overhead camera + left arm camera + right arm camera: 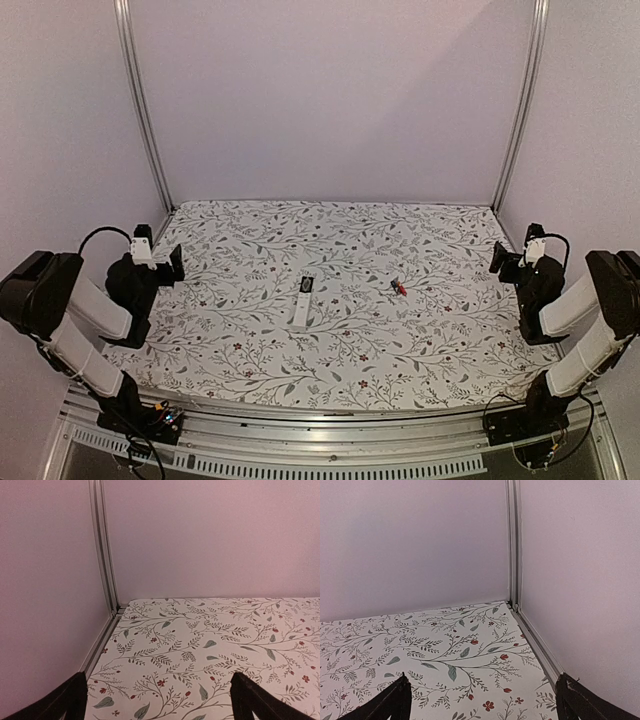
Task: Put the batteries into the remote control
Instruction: Pick up the remote control from the center of the board.
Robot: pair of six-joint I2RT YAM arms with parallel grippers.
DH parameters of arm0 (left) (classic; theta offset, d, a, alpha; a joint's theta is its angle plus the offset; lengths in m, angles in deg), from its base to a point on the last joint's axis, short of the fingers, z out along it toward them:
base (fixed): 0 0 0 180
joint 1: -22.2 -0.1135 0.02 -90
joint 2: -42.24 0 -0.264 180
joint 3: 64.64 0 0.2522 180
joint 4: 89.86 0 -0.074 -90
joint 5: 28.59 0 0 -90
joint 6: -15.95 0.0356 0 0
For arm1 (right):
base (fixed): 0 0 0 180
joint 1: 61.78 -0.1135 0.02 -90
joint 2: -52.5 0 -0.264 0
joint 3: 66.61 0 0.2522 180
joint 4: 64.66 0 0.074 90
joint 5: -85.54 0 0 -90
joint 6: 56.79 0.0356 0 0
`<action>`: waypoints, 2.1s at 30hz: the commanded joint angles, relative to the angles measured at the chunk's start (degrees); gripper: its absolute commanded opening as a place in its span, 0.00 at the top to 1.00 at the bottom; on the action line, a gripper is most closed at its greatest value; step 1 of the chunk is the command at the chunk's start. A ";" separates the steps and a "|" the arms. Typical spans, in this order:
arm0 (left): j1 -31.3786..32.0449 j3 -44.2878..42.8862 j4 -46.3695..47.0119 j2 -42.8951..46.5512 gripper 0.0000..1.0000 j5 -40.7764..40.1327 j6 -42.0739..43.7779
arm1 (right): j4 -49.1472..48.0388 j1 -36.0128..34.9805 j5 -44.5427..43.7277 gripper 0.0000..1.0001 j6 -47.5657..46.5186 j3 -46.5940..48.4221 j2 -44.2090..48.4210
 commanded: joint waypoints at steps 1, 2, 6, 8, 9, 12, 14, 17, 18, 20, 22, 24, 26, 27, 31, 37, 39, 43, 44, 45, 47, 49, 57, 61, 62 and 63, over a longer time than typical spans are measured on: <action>-0.65 -0.51 1.58 -0.82 0.00 0.57 0.44 | -0.96 0.33 0.18 0.01 -0.42 0.53 -0.69; -0.74 -0.59 1.50 -0.81 0.00 0.81 0.40 | -1.01 0.33 0.18 0.01 -0.42 0.58 -0.75; -1.68 -1.40 0.21 -0.96 0.00 2.81 -0.10 | -0.97 0.33 0.21 0.01 -0.34 0.51 -0.71; -3.24 -2.38 -1.98 -0.73 0.00 5.16 -1.30 | -0.72 0.33 -0.58 0.01 -0.48 0.54 -0.55; -3.64 -2.58 -2.62 -0.59 0.00 5.05 -1.34 | 2.01 0.26 -0.94 0.01 -0.35 1.03 0.28; -3.27 -4.93 -7.12 0.54 0.00 3.59 -1.37 | 20.26 0.01 -2.34 0.01 0.51 6.16 9.80; -1.48 -13.59 -23.86 2.69 0.00 -2.81 -1.34 | 32.75 0.06 1.78 0.01 5.02 10.98 16.15; 0.94 -24.10 -38.48 5.40 0.00 -7.75 -4.34 | 48.07 -1.20 11.05 0.01 11.09 18.75 20.31; 1.45 -25.26 -39.79 7.21 0.00 -6.36 -5.26 | 52.00 -3.72 11.98 0.01 13.02 21.08 20.46; 3.13 -26.44 -41.45 11.19 0.01 -2.54 -6.95 | 58.39 -10.44 9.88 0.01 14.82 25.72 19.69; 4.76 -27.74 -43.93 14.82 0.01 0.98 -9.09 | 64.59 -19.82 3.19 0.01 15.79 31.03 17.84; 6.36 -29.46 -46.95 17.45 0.01 3.07 -10.99 | 69.79 -28.11 -1.46 0.01 17.85 36.39 13.98; 8.37 -31.40 -49.97 18.79 0.01 2.99 -11.61 | 75.20 -35.51 -5.30 0.01 19.71 42.54 9.13; 9.46 -32.35 -51.70 19.12 0.01 2.37 -11.56 | 77.87 -38.73 -6.83 0.01 21.11 46.06 4.85; 12.01 -31.91 -53.51 21.37 0.01 0.53 -11.26 | 88.50 -49.21 -9.88 0.01 24.59 60.39 -9.47; 12.89 -29.60 -51.87 24.48 0.01 -1.38 -10.09 | 97.46 -56.73 -9.93 0.01 27.13 76.35 -26.44; 13.21 -29.33 -51.59 25.16 0.01 -1.10 -9.75 | 100.25 -58.57 -9.89 0.01 27.18 81.21 -32.12; 13.96 -28.39 -50.38 25.92 0.01 -0.75 -9.18 | 103.79 -60.93 -8.50 0.01 27.20 88.63 -39.27; 14.21 -28.38 -50.37 25.89 0.01 -0.58 -8.96 | 103.90 -61.19 -8.06 0.01 27.30 89.11 -40.05; 14.44 -28.45 -50.37 25.89 0.01 -0.43 -8.77 | 104.05 -61.34 -7.79 0.01 27.38 89.33 -41.13; 14.77 -28.40 -50.24 26.02 0.01 -0.14 -8.62 | 104.48 -61.37 -7.90 0.01 27.52 89.48 -42.34; 15.10 -28.02 -49.71 26.26 0.01 0.34 -8.53 | 104.61 -61.37 -7.84 0.01 27.38 89.72 -43.49; 15.37 -27.67 -49.13 25.36 0.01 0.87 -8.49 | 105.24 -61.63 -7.41 0.08 25.73 93.53 -48.71; 15.38 -27.72 -49.01 25.19 0.01 0.90 -8.32 | 106.03 -61.63 -7.83 0.21 24.79 93.49 -49.18; 15.42 -27.67 -48.98 25.20 0.01 0.95 -8.29 | 106.36 -61.62 -7.79 0.26 24.69 93.41 -49.19; 15.44 -27.68 -48.96 25.19 0.01 1.05 -8.21 | 106.68 -61.61 -7.67 0.34 24.64 93.32 -49.10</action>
